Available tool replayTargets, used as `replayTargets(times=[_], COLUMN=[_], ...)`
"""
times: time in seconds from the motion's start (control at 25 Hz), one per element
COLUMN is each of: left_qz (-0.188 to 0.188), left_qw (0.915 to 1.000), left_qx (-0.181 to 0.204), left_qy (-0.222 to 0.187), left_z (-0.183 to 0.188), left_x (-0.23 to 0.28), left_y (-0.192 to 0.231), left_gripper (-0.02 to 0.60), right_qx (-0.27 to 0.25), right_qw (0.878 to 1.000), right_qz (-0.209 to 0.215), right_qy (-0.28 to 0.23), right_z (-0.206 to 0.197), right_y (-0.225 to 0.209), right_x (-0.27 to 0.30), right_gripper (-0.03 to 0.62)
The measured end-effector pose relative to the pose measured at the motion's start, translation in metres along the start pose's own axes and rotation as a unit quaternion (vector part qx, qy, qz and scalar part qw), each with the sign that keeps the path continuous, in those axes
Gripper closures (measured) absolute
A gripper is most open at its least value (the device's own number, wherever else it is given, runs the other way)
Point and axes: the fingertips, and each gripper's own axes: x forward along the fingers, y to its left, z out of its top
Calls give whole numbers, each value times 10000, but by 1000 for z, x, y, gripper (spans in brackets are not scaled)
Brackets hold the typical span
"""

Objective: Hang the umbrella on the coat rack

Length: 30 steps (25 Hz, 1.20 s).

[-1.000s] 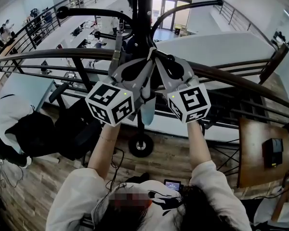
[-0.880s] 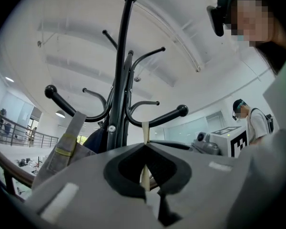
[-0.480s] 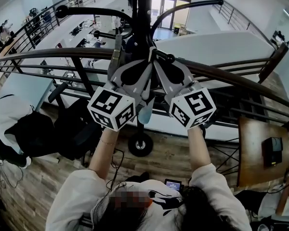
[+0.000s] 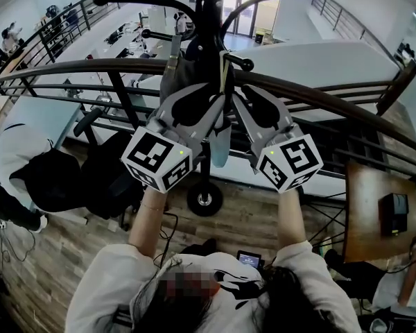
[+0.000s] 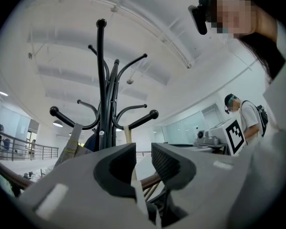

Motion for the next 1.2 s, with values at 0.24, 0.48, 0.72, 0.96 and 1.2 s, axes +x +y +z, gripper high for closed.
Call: replayTargets(times=[0.24, 0.48, 0.72, 0.96, 1.2], left_qz=[-17, -20, 56, 151, 306], left_qw=[9994, 9974, 9938, 9909, 9847], left_qx=[-303, -560, -853, -999, -974], left_qy=[154, 460, 706, 894, 1409], left_z=[-11, -37, -58, -61, -87], left_x=[-24, -48, -74, -106, -145], left_y=[-24, -63, -99, -150, -197], left_gripper=[499, 500, 500, 500, 500], right_qx=[112, 286, 468, 640, 607], right_qw=[9998, 9992, 9975, 9955, 9928], right_qz=[-42, -125, -209, -327, -662], right_qy=[138, 269, 493, 612, 799], right_z=[-8, -22, -37, -36, -46], right_y=[20, 42, 70, 95, 118], right_x=[-33, -74, -117, -176, -232], right_gripper=[505, 507, 517, 534, 541])
